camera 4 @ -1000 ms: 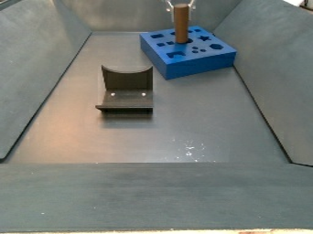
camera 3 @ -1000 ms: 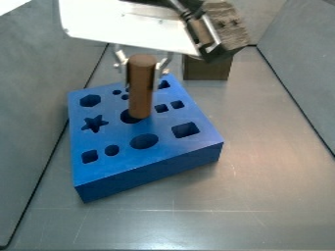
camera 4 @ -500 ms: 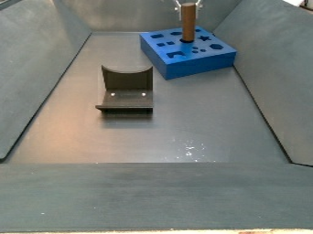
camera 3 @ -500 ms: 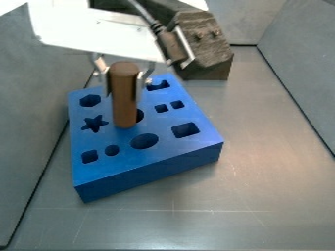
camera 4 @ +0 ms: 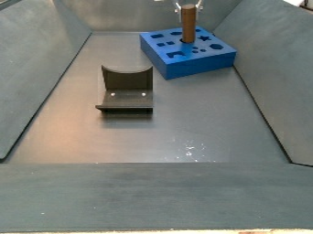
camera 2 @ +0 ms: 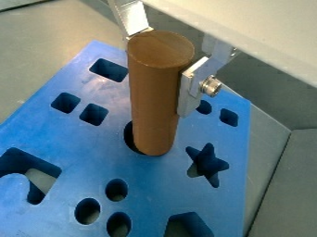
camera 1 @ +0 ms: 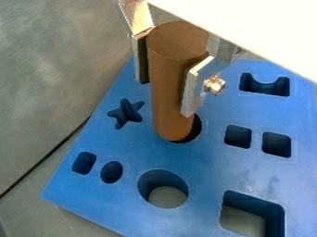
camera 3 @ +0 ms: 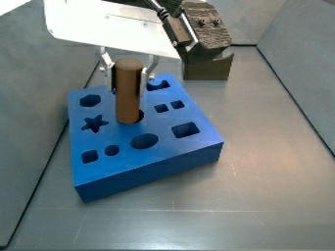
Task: Pick up the round object. Move up. Place the round object on the fixture. Regrasp the round object. Move to above the board. Insert the round object.
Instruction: Insert the round object.
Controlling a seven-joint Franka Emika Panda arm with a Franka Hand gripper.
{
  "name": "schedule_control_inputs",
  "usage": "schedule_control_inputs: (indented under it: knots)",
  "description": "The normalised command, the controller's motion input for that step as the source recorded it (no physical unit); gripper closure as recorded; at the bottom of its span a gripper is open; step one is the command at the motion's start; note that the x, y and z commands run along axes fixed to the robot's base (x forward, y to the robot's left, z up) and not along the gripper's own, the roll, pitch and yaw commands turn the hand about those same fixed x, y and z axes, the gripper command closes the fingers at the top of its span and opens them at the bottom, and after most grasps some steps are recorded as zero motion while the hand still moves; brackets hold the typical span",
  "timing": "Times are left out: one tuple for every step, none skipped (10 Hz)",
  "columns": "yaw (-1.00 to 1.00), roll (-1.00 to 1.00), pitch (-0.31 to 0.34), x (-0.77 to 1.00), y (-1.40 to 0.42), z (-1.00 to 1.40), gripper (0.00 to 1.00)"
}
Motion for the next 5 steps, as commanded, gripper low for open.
schedule_control_inputs:
  knots:
    - [0.0, -0.08, 0.02, 0.0, 0.0, -0.26, 1.0]
    - [0.02, 0.03, 0.06, -0.08, 0.0, -0.05, 1.0]
    - [0.0, 0.04, 0.04, -0.13, 0.0, -0.15, 1.0]
    - [0.0, -0.02, 0.023, -0.27, 0.0, -0.69, 1.0]
    - [0.0, 0.0, 0.051, -0.28, 0.0, -0.84, 1.0]
